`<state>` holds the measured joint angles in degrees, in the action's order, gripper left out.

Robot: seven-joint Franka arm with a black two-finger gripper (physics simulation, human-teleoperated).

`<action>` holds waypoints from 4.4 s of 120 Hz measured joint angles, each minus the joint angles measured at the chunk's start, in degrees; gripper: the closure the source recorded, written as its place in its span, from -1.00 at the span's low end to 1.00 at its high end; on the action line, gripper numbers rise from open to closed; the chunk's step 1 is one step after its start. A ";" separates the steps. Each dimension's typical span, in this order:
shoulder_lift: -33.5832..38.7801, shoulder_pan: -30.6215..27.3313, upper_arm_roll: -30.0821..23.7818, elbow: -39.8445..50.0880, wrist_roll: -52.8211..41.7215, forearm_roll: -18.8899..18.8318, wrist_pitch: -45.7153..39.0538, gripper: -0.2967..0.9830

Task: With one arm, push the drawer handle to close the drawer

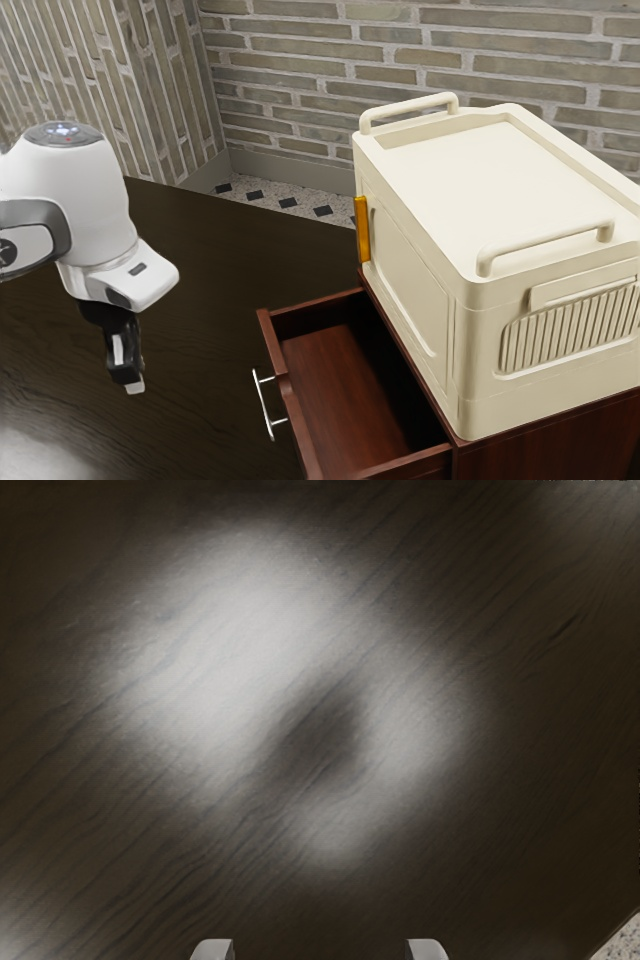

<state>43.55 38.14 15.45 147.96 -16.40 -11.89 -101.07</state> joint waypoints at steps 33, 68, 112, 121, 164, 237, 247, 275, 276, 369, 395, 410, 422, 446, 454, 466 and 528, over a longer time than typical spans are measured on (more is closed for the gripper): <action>-4.52 5.06 0.18 3.88 -2.63 0.77 -11.97 0.62; -8.87 7.28 0.29 4.76 -3.77 3.13 -21.32 0.68; -14.61 7.35 0.19 4.14 -3.36 5.31 -28.70 0.69; -15.61 7.25 0.12 3.74 -3.26 5.68 -29.84 0.69; -23.42 7.11 -0.91 -1.05 -2.86 7.48 -33.49 0.69; -34.28 6.40 -5.14 -11.31 -1.95 10.55 -35.14 0.67; -34.64 6.45 -5.51 -12.48 -1.89 10.65 -35.20 0.69; -36.74 6.33 -5.60 -15.29 -1.81 10.77 -35.17 0.69; -36.86 6.33 -5.60 -15.42 -1.82 10.77 -35.17 0.68; -41.83 6.43 -5.93 -19.16 -1.62 12.83 -40.31 0.70; -43.25 5.69 -6.02 -19.84 -1.67 13.02 -42.30 0.70; -43.39 5.08 -5.26 -19.87 -1.97 13.37 -42.74 0.68; -42.75 3.84 -5.87 -18.92 -1.95 13.48 -42.81 0.69; -36.45 6.54 -5.97 -13.30 -1.74 13.67 -40.80 0.69; -32.87 7.02 -5.92 -12.48 -1.61 13.70 -38.51 0.69; -26.53 6.45 -5.81 -11.63 -1.31 13.57 -34.08 0.69; -15.39 6.41 -5.14 -13.33 0.93 9.97 -14.80 -0.32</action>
<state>28.16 44.55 10.31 134.64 -15.47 -1.92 -115.87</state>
